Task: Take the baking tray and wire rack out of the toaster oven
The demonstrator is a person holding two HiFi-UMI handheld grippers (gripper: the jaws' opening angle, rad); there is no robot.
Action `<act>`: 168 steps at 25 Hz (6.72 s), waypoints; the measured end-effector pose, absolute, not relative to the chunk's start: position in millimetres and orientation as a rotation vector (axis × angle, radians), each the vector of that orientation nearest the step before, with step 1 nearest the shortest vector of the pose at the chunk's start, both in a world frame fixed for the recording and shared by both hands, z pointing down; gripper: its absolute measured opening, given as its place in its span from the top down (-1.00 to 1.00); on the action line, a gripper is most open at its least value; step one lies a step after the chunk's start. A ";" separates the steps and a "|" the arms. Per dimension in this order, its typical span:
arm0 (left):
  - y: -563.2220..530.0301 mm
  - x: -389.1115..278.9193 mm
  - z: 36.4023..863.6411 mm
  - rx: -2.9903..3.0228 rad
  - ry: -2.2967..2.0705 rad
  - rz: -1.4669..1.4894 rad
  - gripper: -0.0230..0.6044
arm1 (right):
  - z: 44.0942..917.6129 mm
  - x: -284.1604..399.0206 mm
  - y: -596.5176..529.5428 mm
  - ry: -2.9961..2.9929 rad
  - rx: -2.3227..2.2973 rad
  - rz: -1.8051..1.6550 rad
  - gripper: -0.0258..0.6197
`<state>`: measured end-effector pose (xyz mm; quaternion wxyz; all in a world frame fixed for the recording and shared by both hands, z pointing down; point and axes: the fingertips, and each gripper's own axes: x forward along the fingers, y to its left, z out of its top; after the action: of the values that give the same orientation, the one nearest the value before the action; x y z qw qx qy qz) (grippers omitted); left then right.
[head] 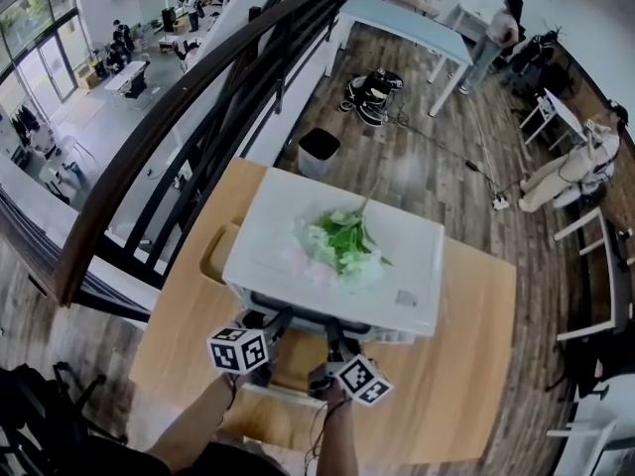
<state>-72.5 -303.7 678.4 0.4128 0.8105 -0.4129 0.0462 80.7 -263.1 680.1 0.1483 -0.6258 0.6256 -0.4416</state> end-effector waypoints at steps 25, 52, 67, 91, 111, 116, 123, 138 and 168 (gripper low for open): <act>-251.1 -91.4 674.1 2.015 -1.029 0.124 0.14 | 674.1 63.7 -211.4 1.789 -1.780 -1.272 0.30; -194.6 -108.8 658.5 2.019 -1.034 0.095 0.14 | 660.4 46.0 -151.3 1.730 -1.756 -1.297 0.32; -162.7 -118.3 650.8 2.027 -1.027 0.085 0.14 | 648.5 37.9 -122.1 1.775 -1.748 -1.238 0.32; -104.1 -109.2 624.1 2.087 -0.997 0.071 0.14 | 624.1 46.2 -56.9 1.746 -1.740 -1.174 0.32; -28.6 -1.1 616.2 2.184 -0.805 0.133 0.14 | 614.7 141.9 45.8 1.542 -1.837 -1.087 0.32; -9.7 36.3 618.8 2.212 -0.727 0.166 0.14 | 614.0 174.8 73.7 1.474 -1.882 -1.043 0.33; 16.3 86.4 620.9 2.242 -0.604 0.202 0.14 | 613.0 216.0 113.0 1.371 -1.952 -0.977 0.33; 18.6 233.3 635.7 2.245 -0.457 0.275 0.14 | 626.6 349.0 130.4 1.227 -2.002 -0.935 0.33; -104.3 359.0 709.1 2.118 -0.584 0.294 0.17 | 702.3 489.9 -5.0 1.274 -1.928 -1.115 0.34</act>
<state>359.0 -104.3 709.1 0.4463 0.8551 -0.2358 0.1186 489.9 -5.0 702.3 0.2839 -0.7205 0.4761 -0.4166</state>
